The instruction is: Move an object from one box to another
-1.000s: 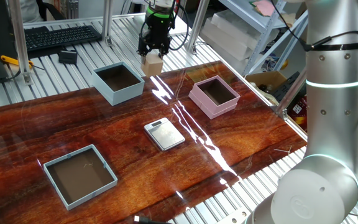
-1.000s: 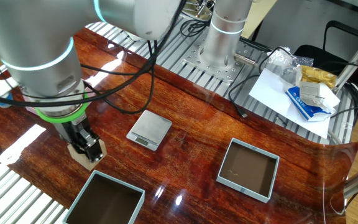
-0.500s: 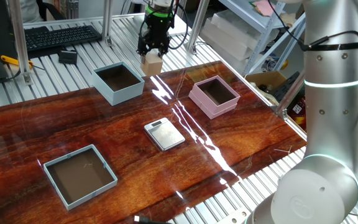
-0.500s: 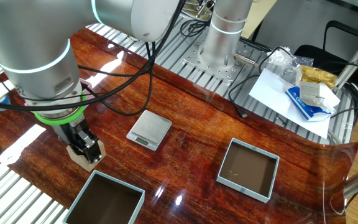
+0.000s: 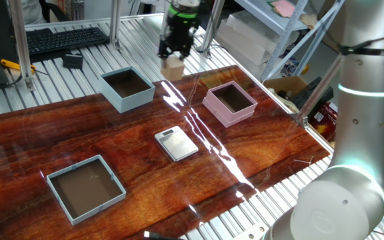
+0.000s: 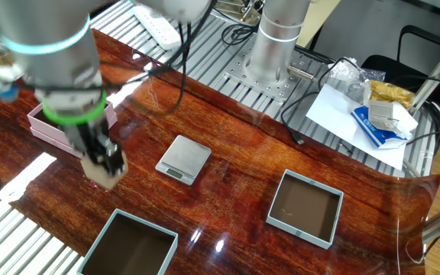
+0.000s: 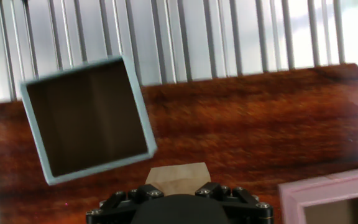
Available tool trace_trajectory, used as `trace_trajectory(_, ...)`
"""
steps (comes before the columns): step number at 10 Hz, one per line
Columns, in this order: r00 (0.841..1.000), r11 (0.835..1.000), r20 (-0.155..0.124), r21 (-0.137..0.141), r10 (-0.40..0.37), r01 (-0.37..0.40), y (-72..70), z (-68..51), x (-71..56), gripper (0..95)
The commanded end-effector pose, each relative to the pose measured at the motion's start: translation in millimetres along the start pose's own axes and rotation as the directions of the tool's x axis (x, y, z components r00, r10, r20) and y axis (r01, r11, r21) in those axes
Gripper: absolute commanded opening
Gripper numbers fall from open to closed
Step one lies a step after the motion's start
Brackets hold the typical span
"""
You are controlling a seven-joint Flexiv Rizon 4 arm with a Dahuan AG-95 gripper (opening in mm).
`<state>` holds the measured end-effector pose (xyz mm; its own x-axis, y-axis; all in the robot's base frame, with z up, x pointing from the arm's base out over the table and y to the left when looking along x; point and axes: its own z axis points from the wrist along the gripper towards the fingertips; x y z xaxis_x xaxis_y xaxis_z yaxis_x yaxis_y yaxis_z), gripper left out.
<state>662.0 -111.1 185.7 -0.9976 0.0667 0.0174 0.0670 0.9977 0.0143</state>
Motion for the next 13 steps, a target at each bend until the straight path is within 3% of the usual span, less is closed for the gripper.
trace_trajectory(1, 0.999, 0.999, 0.005, 0.007, -0.036, 0.036, -17.8, -9.0, 11.4, 0.0)
trace_trajectory(4, 0.995, 0.994, 0.017, 0.034, -0.102, 0.102, -46.5, -21.7, 31.7, 0.0)
trace_trajectory(10, 0.980, 0.980, 0.039, 0.040, -0.197, 0.195, -99.3, -21.0, 53.6, 0.0)
trace_trajectory(13, 0.978, 0.978, 0.042, 0.045, -0.204, 0.202, -103.2, -22.3, 55.4, 0.0)
